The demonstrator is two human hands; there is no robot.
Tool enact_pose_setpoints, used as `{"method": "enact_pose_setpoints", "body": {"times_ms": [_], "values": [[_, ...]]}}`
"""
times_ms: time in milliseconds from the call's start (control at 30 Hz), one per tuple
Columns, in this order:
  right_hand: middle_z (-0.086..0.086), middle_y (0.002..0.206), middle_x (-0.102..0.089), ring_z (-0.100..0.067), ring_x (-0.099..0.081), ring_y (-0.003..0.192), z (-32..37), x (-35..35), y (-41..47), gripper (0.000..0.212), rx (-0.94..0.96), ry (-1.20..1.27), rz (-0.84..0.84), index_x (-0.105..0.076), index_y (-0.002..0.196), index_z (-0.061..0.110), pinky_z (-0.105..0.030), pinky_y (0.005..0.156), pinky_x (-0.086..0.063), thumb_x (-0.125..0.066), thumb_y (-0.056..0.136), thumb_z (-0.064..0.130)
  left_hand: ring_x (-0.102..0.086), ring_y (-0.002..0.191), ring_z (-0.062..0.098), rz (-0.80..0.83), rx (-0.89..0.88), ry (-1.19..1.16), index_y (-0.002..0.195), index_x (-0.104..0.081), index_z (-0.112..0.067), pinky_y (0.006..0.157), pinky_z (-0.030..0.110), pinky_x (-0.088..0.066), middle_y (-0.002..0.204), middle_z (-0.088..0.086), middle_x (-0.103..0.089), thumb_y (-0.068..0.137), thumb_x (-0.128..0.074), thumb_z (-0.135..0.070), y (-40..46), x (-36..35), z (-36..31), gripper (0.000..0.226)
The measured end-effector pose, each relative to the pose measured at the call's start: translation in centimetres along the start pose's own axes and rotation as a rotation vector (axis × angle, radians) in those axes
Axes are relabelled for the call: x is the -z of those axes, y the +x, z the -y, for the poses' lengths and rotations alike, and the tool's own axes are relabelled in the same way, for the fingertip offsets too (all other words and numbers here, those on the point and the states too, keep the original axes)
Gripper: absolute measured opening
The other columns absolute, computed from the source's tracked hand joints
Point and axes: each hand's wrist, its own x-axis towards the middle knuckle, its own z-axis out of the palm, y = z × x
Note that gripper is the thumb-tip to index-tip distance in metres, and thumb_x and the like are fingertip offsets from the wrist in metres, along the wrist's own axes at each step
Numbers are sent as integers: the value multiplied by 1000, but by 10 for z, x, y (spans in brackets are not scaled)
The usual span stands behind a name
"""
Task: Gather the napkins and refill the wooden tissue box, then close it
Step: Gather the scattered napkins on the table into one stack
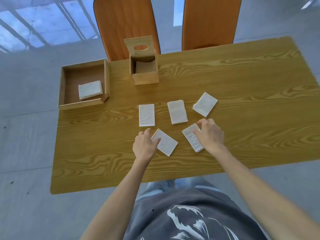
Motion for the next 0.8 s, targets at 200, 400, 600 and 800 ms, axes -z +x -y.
{"method": "enact_pose_setpoints", "body": {"times_ms": [200,400,600,800], "values": [[-13,125,-55,-30,-60,109,-5,-14,3,57,-134,-37,40,-55,129,11,-42,80,-53,-70,86,46,-50,124,28,-1,89,48,143,-44,-19,92,42,-47,135,10,-53,86,-65,-49,2,-11,4,67],[-14,122,-55,-30,-58,108,-8,-26,2,57,-159,-64,45,-57,123,9,-41,79,-51,-71,84,49,-52,116,27,-18,94,65,126,-54,-21,91,40,-46,126,9,-53,81,-71,-50,8,-16,8,56],[-10,116,-60,-28,-58,106,-10,-31,3,51,-140,-24,-4,-57,117,15,-41,88,-45,-74,82,47,-55,110,26,-21,95,-5,114,-61,-22,92,39,-42,118,5,-55,82,-72,-43,12,-21,11,40],[-8,108,-71,-30,-66,101,-11,-33,0,39,-118,160,48,-55,123,12,-40,83,-48,-70,89,25,-61,90,14,-8,151,-355,108,-63,-18,71,31,-48,105,-1,-68,89,-65,-23,9,-23,15,20]]}}
